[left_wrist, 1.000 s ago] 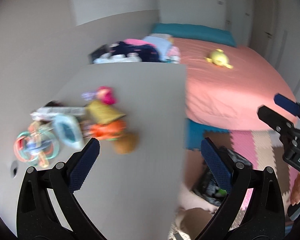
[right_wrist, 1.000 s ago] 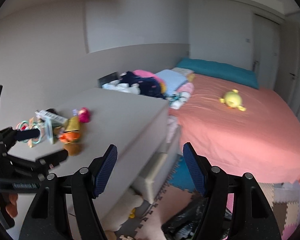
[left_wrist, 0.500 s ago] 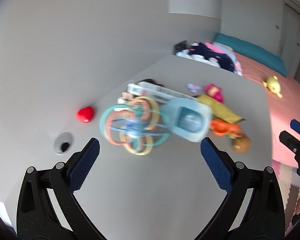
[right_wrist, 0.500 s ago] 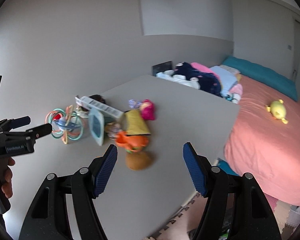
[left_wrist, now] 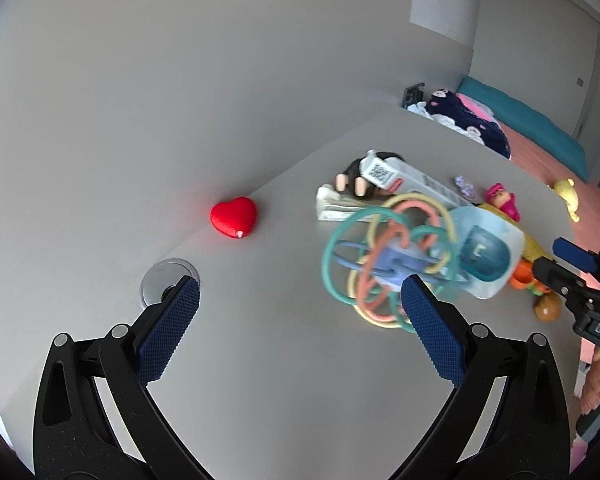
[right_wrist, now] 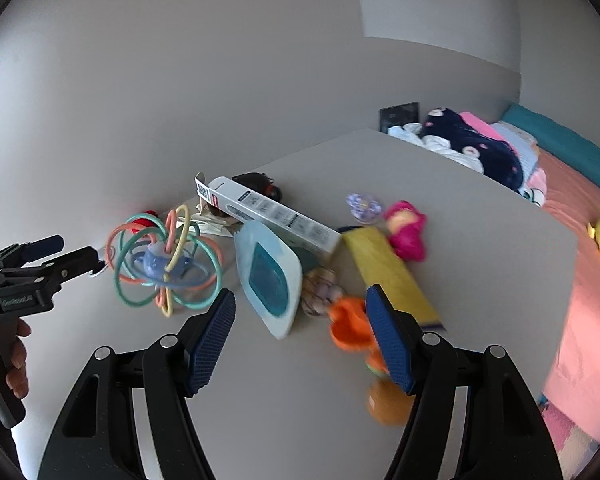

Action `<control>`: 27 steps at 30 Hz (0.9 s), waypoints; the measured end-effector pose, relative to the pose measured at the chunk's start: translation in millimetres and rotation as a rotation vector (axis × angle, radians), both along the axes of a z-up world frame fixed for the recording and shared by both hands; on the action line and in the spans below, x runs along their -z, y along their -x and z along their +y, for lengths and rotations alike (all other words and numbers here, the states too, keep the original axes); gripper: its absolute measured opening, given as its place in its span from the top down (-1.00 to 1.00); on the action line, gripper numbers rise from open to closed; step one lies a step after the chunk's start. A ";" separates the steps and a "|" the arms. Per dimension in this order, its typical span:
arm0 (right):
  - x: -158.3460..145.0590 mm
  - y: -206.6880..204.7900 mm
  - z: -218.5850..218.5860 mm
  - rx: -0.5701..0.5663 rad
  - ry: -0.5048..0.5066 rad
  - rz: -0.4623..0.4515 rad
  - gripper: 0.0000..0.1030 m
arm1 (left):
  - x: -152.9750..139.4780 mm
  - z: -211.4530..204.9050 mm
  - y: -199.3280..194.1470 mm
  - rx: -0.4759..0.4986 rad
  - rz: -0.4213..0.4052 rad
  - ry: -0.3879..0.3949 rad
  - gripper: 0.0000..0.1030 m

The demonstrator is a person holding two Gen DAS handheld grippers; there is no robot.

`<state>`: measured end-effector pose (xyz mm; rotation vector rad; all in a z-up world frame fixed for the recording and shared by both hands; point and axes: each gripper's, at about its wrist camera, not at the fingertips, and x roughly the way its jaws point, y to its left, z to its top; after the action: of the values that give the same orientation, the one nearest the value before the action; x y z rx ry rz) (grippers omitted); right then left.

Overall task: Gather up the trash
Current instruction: 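Grasp the ring rattle with the left gripper while the right grasps the blue lid, then carry rattle and lid to the trash bag and release both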

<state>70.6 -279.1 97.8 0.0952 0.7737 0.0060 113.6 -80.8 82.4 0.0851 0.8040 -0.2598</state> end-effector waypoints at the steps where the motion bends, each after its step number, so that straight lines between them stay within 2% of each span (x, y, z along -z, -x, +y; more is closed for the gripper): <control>1: 2.8 -6.4 1.9 -0.004 0.001 0.008 -0.34 | 2.3 1.0 -4.9 0.005 0.006 0.011 -0.89; 7: 21.7 -41.0 9.2 -0.026 -0.016 0.063 -0.29 | 16.2 -4.7 -29.7 0.067 0.045 0.072 -0.89; 9: 27.4 -49.1 11.1 -0.036 -0.031 0.078 -0.22 | 20.5 -6.9 -37.2 0.088 0.055 0.105 -0.89; 11: 32.0 -54.3 12.2 -0.044 -0.038 0.091 -0.08 | 22.3 -7.5 -44.6 0.113 0.066 0.155 -0.87; 12: 34.7 -57.1 13.2 -0.052 -0.042 0.100 -0.01 | 23.8 -8.7 -47.4 0.123 0.073 0.163 -0.78; 13: 37.6 -59.4 13.8 -0.062 -0.050 0.110 0.16 | 26.0 -10.3 -50.2 0.134 0.079 0.174 -0.58; 14: 38.3 -60.1 14.5 -0.064 -0.052 0.107 0.24 | 26.4 -10.4 -51.3 0.137 0.080 0.191 -0.46; 15: 38.7 -60.3 14.6 -0.066 -0.054 0.105 0.27 | 26.8 -10.1 -52.8 0.142 0.087 0.209 0.01; 16: 38.6 -60.6 14.4 -0.072 -0.061 0.104 0.39 | 29.3 -11.5 -55.1 0.154 0.115 0.221 0.50; 17: 37.8 -59.4 14.1 -0.073 -0.068 0.099 0.44 | 31.3 -12.2 -55.5 0.144 0.126 0.217 0.51; 18: 36.5 -57.7 14.0 -0.073 -0.073 0.091 0.46 | 32.9 -13.4 -54.5 0.131 0.125 0.202 0.65; 19: 34.7 -55.8 14.7 -0.073 -0.068 0.082 0.48 | 33.6 -14.8 -51.7 0.123 0.112 0.178 0.70; 23: 24.5 -46.0 18.1 -0.078 -0.045 0.045 0.54 | 27.8 -10.3 -41.2 0.084 0.082 0.175 0.79; 25: 18.2 -39.7 16.3 -0.068 -0.048 0.027 0.63 | 19.2 -7.4 -35.0 0.063 0.053 0.178 0.81; 27: 11.5 -32.6 13.0 -0.059 -0.054 0.010 0.63 | 7.6 -6.3 -27.5 0.059 0.030 0.182 0.81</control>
<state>103.2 -266.0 86.2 0.1233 0.7863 0.0825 141.1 -87.1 74.8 -0.0665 0.8049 -0.3895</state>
